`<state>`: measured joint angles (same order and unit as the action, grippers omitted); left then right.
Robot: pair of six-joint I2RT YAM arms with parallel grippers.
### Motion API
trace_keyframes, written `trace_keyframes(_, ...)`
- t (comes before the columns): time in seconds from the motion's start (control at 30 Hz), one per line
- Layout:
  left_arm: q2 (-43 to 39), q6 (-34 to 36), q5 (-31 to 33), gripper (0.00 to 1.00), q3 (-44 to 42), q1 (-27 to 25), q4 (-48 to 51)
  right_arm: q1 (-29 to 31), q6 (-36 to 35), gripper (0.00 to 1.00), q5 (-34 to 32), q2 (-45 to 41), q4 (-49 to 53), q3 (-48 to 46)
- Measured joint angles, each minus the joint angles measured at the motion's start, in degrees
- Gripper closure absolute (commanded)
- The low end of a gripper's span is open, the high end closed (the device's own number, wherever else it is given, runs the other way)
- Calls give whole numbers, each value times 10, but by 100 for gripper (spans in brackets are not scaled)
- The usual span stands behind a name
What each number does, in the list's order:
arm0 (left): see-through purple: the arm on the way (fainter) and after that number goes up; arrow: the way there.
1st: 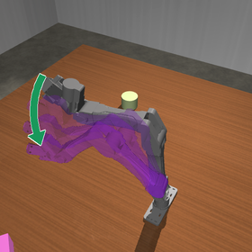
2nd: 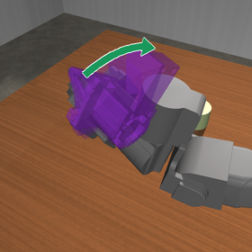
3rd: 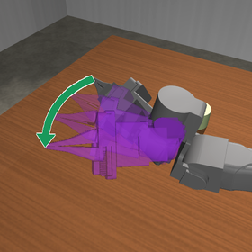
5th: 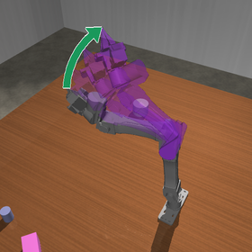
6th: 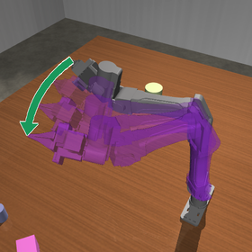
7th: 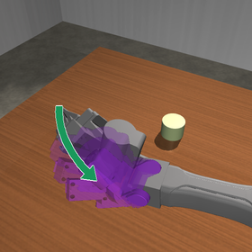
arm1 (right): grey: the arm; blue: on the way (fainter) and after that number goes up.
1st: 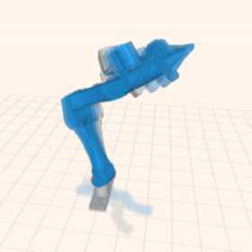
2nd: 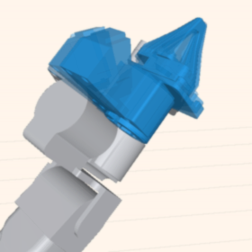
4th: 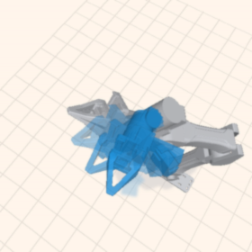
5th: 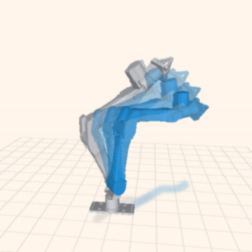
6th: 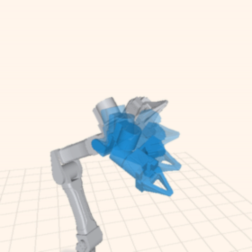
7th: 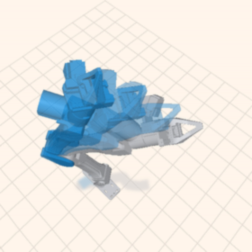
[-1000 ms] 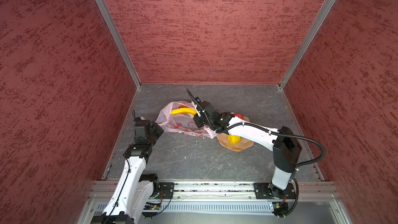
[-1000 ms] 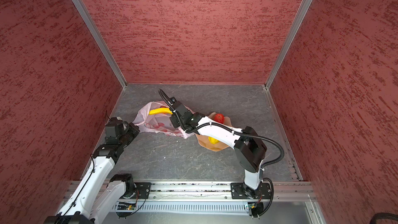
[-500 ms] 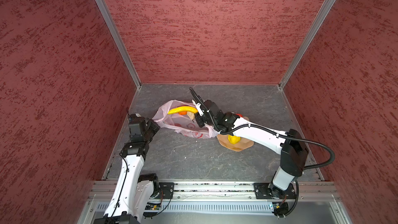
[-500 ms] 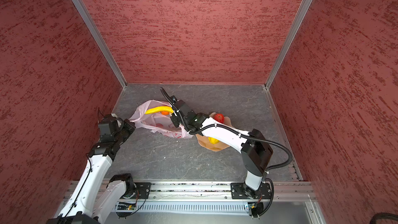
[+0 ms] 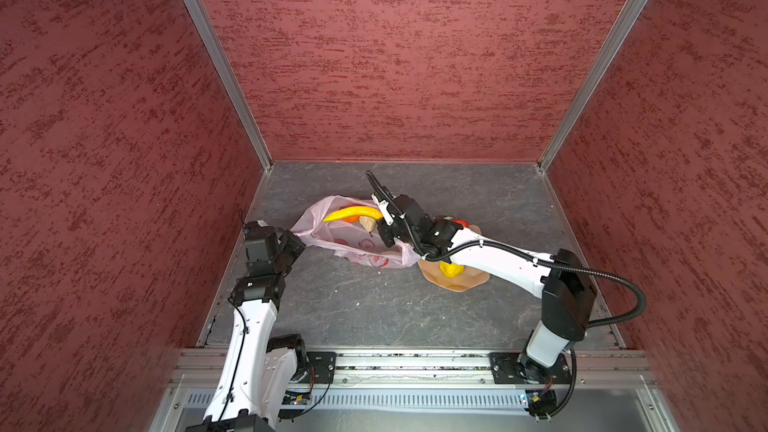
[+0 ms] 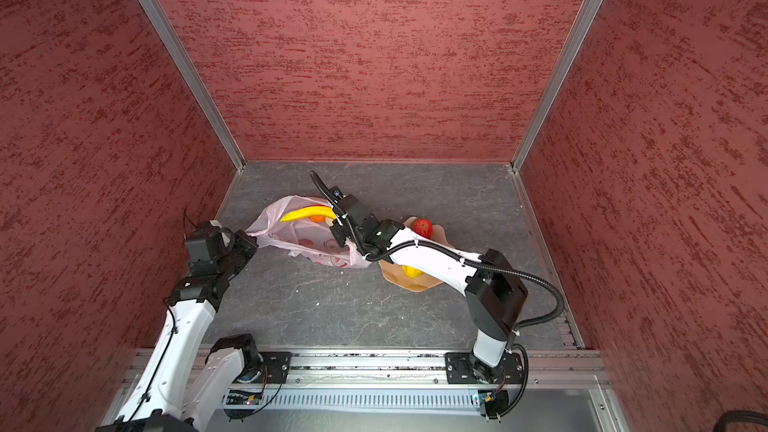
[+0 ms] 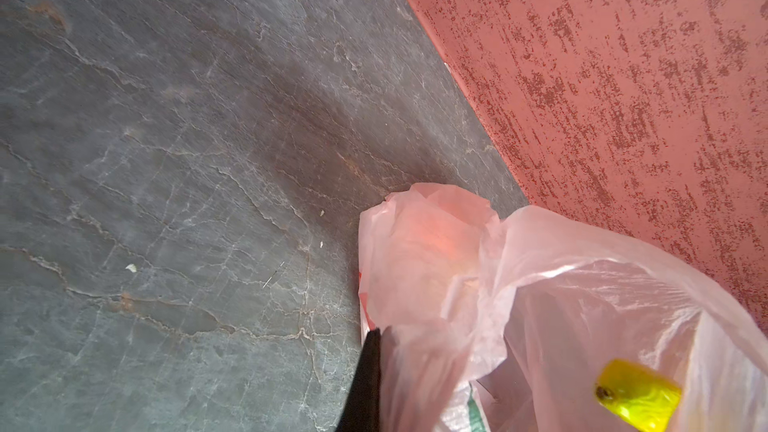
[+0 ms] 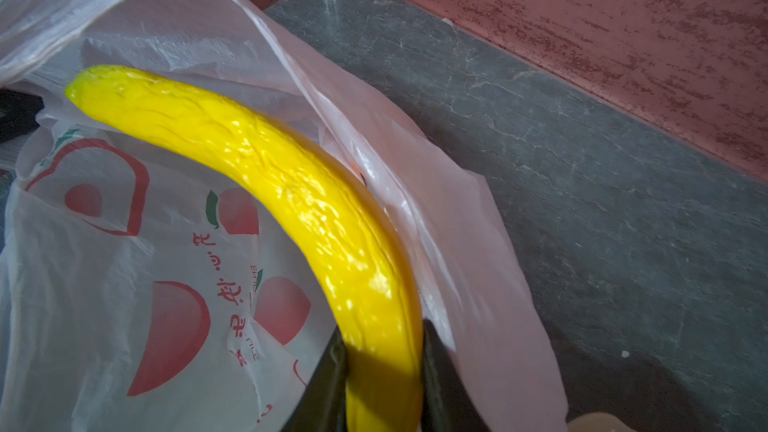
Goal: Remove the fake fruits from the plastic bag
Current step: 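Carry the yellow banana over the pink bowl with the right gripper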
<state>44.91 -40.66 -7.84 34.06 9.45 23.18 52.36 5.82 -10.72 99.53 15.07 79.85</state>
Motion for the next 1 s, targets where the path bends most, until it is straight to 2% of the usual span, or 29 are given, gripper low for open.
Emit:
trace_keyframes(0.43, -20, -24, -13, 100, -54, -9, 3, 0, 9, 80, 4, -2, -38, 16)
trace_keyframes(0.7, -61, -50, -9, 100, -82, -45, 3, 0, 14, 81, 12, 4, -55, 54)
trace_keyframes(1.0, -117, -68, 4, 100, -90, -72, 12, 0, 16, 81, 9, 52, -84, 111)
